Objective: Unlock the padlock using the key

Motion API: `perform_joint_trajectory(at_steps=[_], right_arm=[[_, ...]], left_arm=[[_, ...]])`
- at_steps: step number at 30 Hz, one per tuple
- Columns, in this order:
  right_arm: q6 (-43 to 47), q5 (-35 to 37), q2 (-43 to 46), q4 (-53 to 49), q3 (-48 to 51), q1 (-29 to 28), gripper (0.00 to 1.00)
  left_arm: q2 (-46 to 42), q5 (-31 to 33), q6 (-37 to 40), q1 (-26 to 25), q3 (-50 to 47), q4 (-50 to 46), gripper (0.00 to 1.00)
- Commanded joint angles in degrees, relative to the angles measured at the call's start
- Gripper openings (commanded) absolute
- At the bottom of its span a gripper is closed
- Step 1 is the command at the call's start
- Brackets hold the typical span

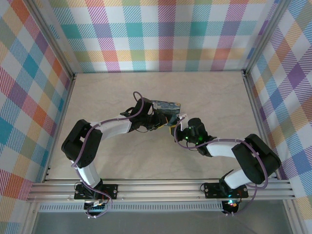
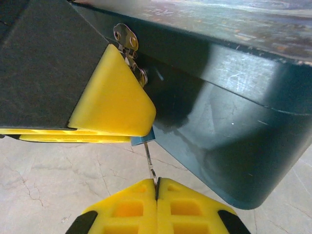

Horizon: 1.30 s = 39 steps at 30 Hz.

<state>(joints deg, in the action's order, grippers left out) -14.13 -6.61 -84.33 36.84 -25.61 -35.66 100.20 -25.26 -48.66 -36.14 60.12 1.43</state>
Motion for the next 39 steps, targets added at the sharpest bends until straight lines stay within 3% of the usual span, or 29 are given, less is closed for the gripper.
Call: perform_joint_trajectory(at_steps=[1, 13, 39], right_arm=[[-0.1, -0.6, 0.0, 4.8, 0.3, -0.5, 0.0], [-0.4, 2.2, 1.8, 4.6, 2.7, -0.5, 0.0], [-0.1, 0.9, 0.7, 4.9, 3.2, -0.4, 0.0]], left_arm=[[-1.6, -1.5, -1.4, -0.8, -0.9, 0.7, 0.19], [-2.1, -1.1, -4.1, -0.5, -1.7, 1.6, 0.18], [-1.6, -2.0, -8.1, -0.2, -2.7, 4.6, 0.17]])
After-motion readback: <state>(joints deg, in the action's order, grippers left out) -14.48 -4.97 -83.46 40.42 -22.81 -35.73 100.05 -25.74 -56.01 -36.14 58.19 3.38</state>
